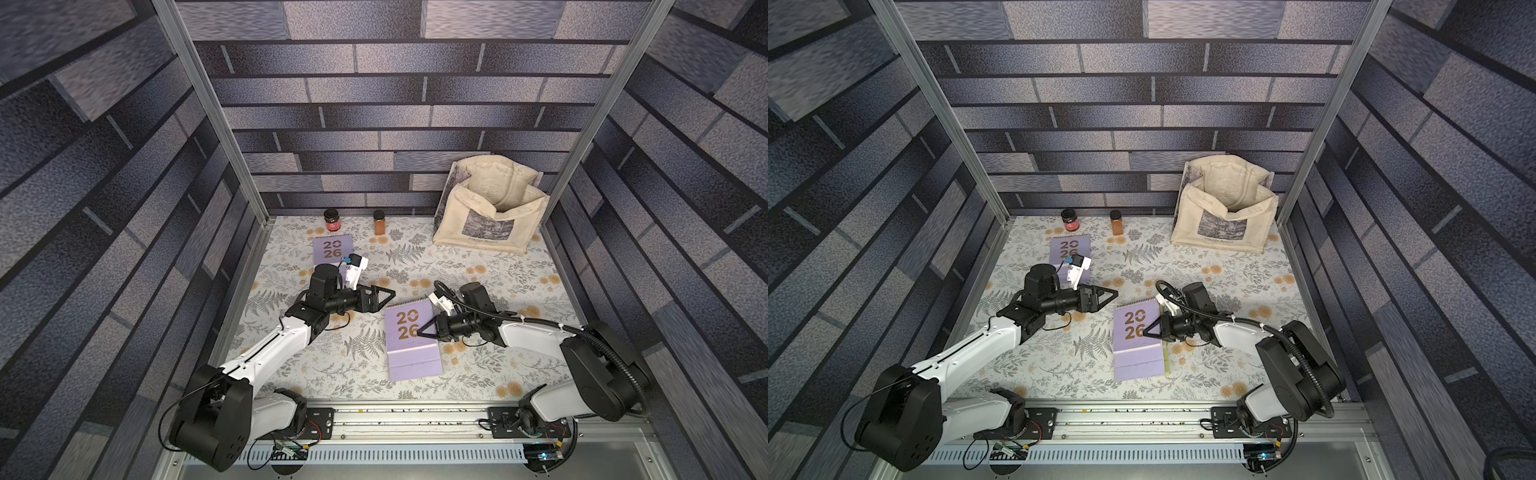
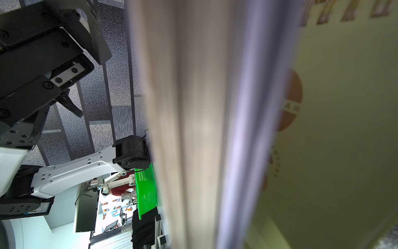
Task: Stack the calendars
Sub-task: Place the calendar at the calendar.
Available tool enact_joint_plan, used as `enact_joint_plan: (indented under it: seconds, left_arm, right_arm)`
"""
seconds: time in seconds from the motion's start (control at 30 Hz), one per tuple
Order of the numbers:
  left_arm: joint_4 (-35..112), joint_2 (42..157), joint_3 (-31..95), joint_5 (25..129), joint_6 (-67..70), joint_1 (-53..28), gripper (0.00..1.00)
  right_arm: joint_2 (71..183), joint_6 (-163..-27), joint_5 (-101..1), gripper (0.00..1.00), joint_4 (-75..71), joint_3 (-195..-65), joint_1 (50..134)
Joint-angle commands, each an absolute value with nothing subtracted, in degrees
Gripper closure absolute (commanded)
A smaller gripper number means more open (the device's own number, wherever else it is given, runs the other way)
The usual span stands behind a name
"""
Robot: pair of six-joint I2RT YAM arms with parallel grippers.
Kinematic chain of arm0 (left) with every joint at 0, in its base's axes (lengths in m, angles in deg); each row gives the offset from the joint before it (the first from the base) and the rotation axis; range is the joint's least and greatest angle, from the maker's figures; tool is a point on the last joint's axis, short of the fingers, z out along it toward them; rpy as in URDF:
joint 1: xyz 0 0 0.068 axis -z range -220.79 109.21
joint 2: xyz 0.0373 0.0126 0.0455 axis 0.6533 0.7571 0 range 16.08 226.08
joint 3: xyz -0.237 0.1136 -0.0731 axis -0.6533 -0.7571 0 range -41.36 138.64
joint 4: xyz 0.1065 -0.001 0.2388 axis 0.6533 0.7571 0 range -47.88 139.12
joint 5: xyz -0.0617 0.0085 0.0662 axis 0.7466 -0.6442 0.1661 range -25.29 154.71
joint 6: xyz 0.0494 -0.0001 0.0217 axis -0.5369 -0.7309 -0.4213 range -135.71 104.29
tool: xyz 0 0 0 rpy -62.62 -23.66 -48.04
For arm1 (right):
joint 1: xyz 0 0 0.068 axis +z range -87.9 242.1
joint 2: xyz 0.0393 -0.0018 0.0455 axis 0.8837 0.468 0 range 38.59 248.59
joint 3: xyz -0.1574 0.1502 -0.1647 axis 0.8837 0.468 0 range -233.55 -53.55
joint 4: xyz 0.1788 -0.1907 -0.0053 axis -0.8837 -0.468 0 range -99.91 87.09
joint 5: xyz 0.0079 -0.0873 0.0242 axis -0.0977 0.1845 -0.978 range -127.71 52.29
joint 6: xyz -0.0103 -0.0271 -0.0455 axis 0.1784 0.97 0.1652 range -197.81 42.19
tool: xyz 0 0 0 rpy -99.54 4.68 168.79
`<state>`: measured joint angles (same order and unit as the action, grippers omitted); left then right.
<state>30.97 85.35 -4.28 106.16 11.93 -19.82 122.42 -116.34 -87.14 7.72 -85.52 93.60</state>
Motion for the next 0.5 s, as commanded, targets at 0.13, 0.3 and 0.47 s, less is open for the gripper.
enact_joint_plan:
  seconds: [0.13, 0.3, 0.47]
  left_arm:
    - [30.2, 85.4, -5.0, 107.0, 12.2, -18.9, 0.0]
    - [29.7, 85.9, -4.9, 107.6, 12.1, -18.0, 0.0]
    - [29.8, 87.0, -4.8, 108.9, 11.5, -17.1, 0.0]
  right_arm:
    - [123.2, -115.2, -84.1, 1.0, 8.1, -84.2, 93.9]
    - [123.2, -116.0, -83.2, 1.0, 8.6, -83.7, 93.9]
    - [123.7, -116.3, -82.0, 1.0, 8.6, -83.4, 93.9]
